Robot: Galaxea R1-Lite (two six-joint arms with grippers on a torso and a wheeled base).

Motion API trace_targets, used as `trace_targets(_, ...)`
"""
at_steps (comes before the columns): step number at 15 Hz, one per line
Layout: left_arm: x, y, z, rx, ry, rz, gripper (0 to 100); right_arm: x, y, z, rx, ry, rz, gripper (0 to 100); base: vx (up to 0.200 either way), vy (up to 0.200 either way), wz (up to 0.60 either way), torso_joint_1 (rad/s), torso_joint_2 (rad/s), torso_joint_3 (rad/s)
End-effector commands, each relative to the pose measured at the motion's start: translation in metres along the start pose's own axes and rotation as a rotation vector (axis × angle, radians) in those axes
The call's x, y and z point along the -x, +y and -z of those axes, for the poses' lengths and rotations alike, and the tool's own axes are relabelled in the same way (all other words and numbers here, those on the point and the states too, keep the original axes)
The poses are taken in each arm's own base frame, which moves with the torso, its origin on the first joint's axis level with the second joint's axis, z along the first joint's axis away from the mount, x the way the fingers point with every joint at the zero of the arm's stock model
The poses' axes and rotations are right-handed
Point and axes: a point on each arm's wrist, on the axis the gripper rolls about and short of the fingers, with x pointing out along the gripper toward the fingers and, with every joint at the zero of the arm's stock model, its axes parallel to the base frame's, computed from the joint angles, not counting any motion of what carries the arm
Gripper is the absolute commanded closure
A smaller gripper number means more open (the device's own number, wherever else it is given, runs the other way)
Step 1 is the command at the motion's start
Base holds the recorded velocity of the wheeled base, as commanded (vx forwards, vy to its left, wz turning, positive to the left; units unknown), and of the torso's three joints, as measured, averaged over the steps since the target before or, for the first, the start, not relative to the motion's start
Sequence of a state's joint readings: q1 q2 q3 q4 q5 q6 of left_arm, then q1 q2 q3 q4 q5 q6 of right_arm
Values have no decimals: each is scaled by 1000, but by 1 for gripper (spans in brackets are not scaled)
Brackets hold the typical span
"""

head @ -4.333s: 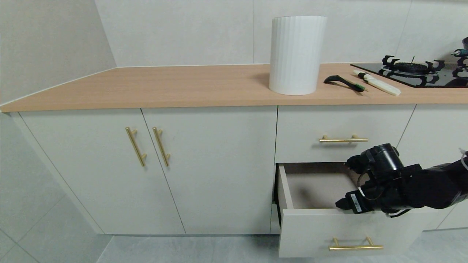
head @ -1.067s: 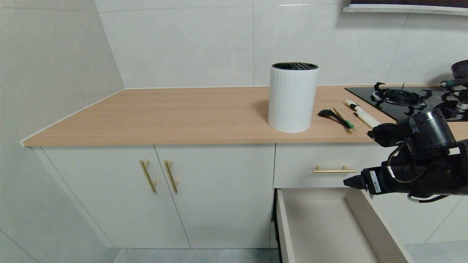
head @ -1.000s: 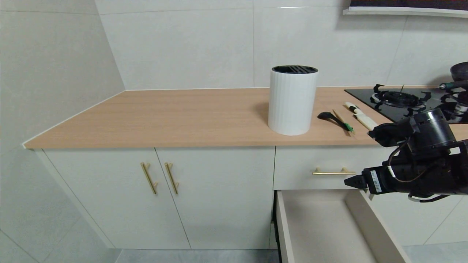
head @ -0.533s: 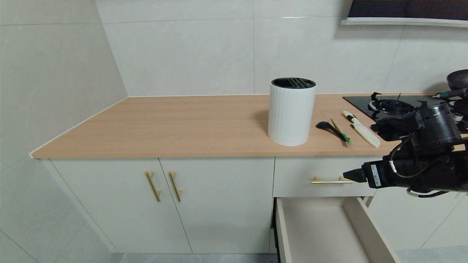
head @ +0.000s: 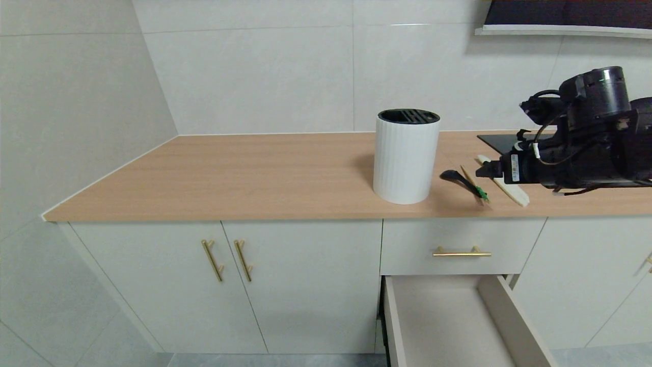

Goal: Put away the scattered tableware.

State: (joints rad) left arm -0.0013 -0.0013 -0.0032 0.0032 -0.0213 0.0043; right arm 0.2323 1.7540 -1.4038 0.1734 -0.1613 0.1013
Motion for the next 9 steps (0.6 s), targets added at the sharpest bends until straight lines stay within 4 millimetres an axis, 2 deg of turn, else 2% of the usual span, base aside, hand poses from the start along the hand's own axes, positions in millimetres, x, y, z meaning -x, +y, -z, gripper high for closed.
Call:
trace_targets(1,0,0,0,0,1,0,0,-52,-3,4,-26,90,17,0,0,0,0,0,0,0)
trace_targets(2,0,0,0,0,1,0,0,-67,-6,9,-29,111,33,0,0,0,0,0,0,0)
trace_targets(5,0,0,0,0,1,0,0,-94,-13,12,-68,97,61,0,0,0,0,0,0,0)
trace_targets(9,0,0,0,0,1,0,0,-110,-19,18,-72,116,82,0,0,0,0,0,0,0)
